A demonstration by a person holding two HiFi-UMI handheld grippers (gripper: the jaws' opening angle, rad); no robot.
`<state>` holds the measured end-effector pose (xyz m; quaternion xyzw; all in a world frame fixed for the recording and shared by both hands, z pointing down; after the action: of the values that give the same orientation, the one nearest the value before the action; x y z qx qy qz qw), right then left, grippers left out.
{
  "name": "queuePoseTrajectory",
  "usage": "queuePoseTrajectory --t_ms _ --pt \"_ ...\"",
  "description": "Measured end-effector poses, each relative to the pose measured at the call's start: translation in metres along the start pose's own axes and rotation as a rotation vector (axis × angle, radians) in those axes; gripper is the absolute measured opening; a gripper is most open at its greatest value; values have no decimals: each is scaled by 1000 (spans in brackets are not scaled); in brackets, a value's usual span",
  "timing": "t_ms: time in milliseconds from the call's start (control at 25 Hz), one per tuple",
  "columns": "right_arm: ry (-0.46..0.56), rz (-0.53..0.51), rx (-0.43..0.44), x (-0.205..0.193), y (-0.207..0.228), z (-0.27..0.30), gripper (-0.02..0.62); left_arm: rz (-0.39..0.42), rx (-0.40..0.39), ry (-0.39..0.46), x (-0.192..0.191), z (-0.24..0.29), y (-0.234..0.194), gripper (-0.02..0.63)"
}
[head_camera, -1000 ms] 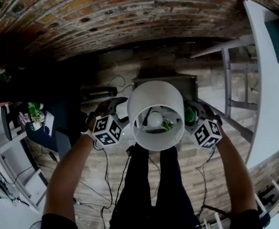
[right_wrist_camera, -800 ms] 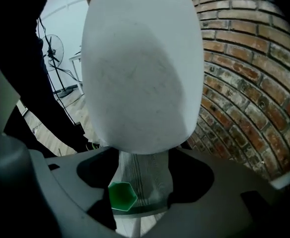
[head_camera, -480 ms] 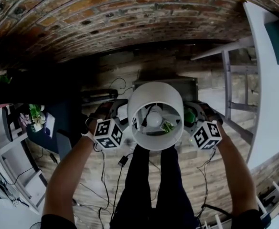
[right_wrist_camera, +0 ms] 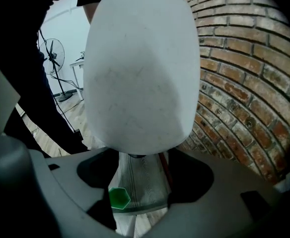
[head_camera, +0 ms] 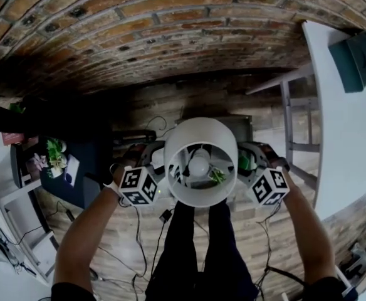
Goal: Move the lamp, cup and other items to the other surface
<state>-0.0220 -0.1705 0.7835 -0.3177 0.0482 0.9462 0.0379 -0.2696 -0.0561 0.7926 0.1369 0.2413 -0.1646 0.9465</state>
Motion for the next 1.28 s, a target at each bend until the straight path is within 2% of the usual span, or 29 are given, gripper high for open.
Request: queuePoseTrajectory --t_ms 320,520,840,1080,1280 --pt "52 -3 -35 68 -1 -90 319 37 59 60 57 -103 -33 302" --pt "60 17 -20 105 -18 -160 318 40 27 108 102 -168 -37 302" --pt "160 79 -21 157 -42 -270 315 60 8 238 174 -267 -50 302" --pt "197 128 -79 180 -64 -342 313 123 -11 304 225 -322 -63 302" --pt "256 188 -153 181 -83 -395 309 155 -12 454 273 -359 -73 302"
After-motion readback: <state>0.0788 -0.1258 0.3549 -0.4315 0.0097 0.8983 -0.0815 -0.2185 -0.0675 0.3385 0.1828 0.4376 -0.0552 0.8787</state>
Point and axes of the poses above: the fingertips, and each gripper's own axes: z forward along the fingers, y to its right, x out of its top, the point moved 9 cm from there along -z, backward along the fingers, and after that the axes turned 13 degrees about z, right-handed, at the moved point
